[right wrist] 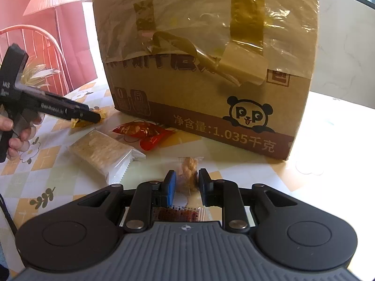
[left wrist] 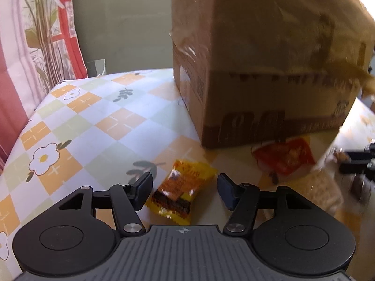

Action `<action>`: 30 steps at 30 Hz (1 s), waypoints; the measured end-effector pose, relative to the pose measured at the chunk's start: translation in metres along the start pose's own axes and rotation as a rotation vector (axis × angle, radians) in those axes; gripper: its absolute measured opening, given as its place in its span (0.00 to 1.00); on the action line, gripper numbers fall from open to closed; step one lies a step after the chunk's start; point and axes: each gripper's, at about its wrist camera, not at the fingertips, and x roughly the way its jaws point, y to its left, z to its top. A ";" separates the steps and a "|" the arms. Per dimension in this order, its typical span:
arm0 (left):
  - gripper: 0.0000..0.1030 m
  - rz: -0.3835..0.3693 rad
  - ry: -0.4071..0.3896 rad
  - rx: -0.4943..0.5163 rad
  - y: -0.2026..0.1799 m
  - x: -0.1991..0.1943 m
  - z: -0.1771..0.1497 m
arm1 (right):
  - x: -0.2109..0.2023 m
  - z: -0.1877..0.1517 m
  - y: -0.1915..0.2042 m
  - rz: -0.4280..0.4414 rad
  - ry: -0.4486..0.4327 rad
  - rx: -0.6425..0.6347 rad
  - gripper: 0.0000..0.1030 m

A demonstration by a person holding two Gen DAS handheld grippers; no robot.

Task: Organize snacks
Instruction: 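Grasp the orange-yellow candy with left gripper while right grasps the brown jerky packet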

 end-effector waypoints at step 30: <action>0.32 -0.031 -0.329 -0.025 -0.043 -0.136 0.038 | -0.112 0.045 -0.015 0.007 -0.206 -0.006 0.22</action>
